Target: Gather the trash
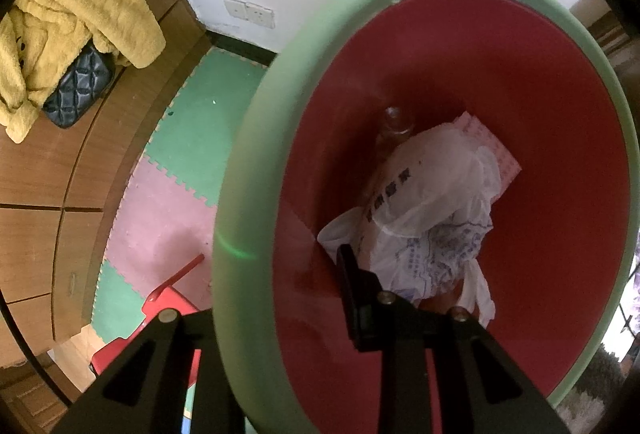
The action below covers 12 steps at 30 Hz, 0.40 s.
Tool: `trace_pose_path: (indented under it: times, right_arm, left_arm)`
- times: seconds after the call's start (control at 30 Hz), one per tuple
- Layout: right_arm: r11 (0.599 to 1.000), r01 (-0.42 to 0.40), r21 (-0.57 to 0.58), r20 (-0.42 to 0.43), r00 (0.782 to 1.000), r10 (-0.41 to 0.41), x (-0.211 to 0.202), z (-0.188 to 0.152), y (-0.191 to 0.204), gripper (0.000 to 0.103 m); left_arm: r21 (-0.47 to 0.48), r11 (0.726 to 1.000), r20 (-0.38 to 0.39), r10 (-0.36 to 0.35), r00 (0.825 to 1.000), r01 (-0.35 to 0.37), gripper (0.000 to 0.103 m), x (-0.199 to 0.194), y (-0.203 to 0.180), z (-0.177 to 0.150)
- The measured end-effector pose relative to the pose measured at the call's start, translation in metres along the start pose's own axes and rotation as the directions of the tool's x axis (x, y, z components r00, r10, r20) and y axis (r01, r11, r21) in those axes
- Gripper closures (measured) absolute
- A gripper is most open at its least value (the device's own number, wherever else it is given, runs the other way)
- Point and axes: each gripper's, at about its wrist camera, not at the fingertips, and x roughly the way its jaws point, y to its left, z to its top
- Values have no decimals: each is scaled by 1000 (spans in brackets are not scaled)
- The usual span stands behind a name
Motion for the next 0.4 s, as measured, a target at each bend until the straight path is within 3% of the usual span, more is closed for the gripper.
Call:
trace_pose_path:
  times: [0.4]
  right_arm:
    - [988, -139, -74, -49, 990, 135, -11, -27, 52, 86]
  left_arm:
    - [20, 1000, 8, -13, 1000, 13, 78, -1, 1, -4]
